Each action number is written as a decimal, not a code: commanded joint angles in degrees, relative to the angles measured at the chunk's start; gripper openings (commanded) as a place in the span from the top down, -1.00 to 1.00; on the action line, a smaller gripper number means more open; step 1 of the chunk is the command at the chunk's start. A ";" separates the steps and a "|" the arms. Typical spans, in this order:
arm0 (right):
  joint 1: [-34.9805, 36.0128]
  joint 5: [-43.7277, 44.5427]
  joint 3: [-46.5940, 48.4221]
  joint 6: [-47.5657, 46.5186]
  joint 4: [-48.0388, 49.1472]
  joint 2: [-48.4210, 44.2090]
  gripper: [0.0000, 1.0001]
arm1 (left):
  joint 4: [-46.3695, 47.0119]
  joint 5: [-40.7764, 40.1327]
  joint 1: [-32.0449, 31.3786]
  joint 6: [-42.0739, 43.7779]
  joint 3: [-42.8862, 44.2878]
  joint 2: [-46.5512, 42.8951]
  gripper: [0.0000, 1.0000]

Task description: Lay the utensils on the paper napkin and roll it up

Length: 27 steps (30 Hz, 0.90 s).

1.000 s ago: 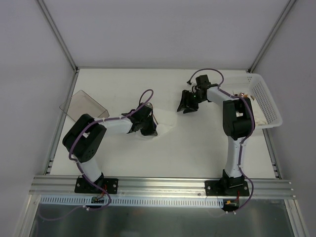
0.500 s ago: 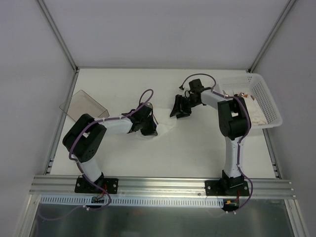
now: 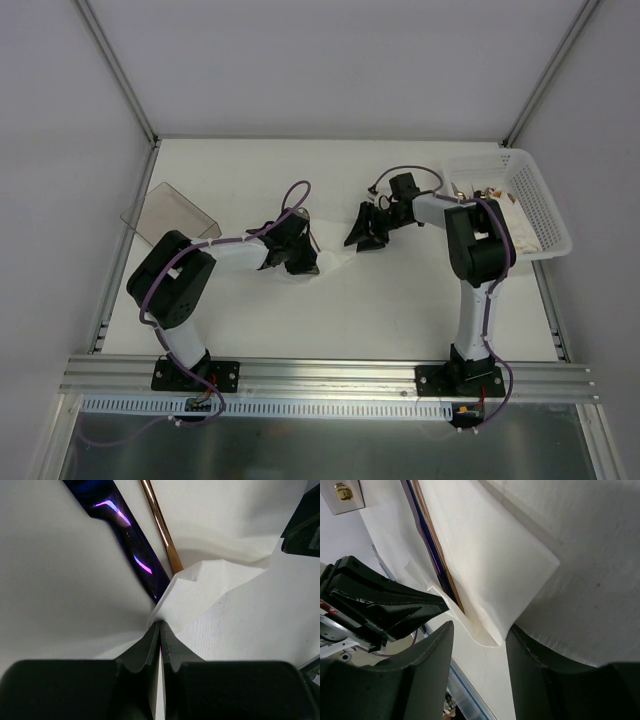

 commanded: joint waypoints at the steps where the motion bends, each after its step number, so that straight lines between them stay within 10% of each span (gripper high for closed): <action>1: -0.53 -2.71 -1.43 4.64 5.59 -5.63 0.02 | -3.79 -2.49 0.63 1.16 -0.97 1.55 0.93; 27: 6.58 2.13 -1.96 4.20 7.01 -10.38 0.85 | -3.97 -2.23 1.33 1.07 -1.32 1.64 0.93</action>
